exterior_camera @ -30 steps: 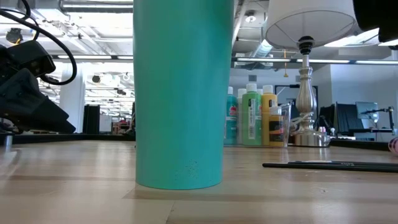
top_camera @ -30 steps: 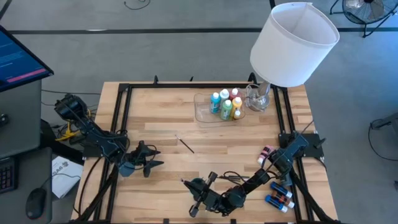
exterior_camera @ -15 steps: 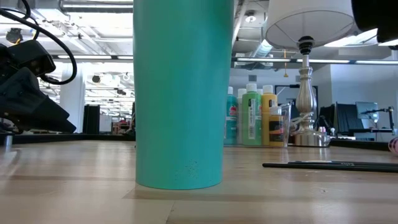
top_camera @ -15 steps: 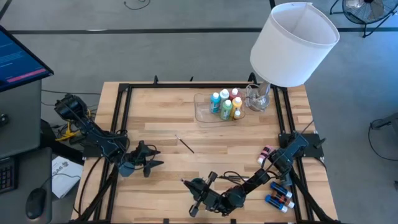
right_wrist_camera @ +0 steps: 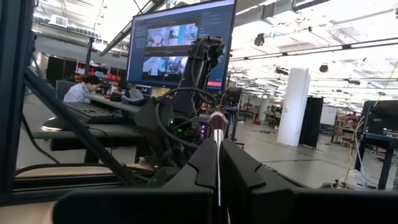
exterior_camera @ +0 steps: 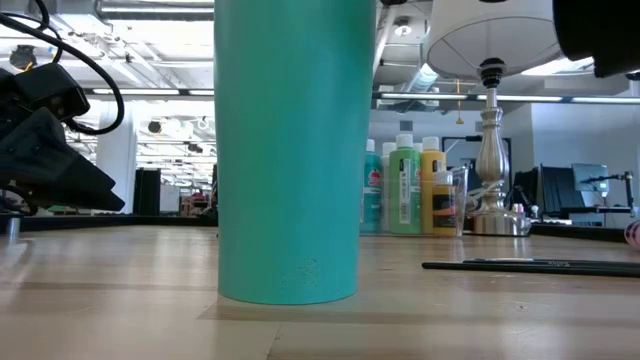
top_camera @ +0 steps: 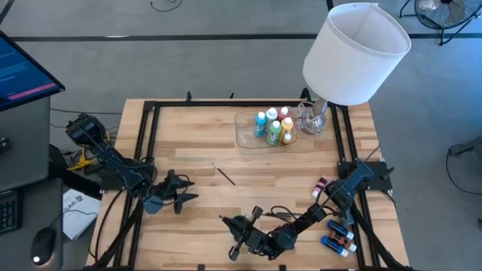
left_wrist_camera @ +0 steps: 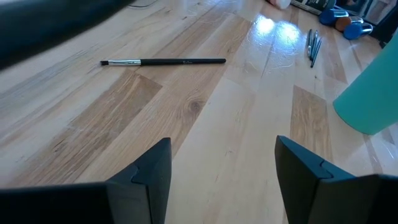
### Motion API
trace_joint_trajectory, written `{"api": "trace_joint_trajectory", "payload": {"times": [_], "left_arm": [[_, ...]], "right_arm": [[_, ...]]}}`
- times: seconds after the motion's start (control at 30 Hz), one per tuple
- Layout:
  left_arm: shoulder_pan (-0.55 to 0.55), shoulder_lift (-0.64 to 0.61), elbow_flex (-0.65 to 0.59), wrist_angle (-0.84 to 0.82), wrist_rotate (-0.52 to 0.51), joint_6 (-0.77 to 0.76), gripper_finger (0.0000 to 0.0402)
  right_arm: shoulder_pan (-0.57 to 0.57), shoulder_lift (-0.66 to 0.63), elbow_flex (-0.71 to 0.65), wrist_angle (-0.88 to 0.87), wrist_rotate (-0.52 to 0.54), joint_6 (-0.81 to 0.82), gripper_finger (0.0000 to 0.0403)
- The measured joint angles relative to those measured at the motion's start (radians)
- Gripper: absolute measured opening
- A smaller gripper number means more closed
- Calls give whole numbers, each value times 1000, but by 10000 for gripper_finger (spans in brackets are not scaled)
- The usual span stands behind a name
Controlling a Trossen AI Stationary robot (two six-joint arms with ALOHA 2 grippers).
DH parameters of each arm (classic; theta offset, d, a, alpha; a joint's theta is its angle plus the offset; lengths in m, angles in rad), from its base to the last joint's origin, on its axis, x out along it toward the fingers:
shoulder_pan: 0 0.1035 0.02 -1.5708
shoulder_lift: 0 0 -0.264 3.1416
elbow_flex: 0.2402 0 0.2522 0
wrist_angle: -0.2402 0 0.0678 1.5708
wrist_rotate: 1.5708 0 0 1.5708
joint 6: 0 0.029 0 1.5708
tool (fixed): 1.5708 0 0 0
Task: Pick & Place Paint Supplies
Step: Put the silver paintbrush into the green cup
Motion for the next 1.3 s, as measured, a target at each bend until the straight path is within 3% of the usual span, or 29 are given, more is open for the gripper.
{"api": "trace_joint_trajectory", "payload": {"times": [1.3], "left_arm": [[0,0,0,-2,3,0,186]], "right_arm": [[-1,0,-1,-19,80,8,23]]}}
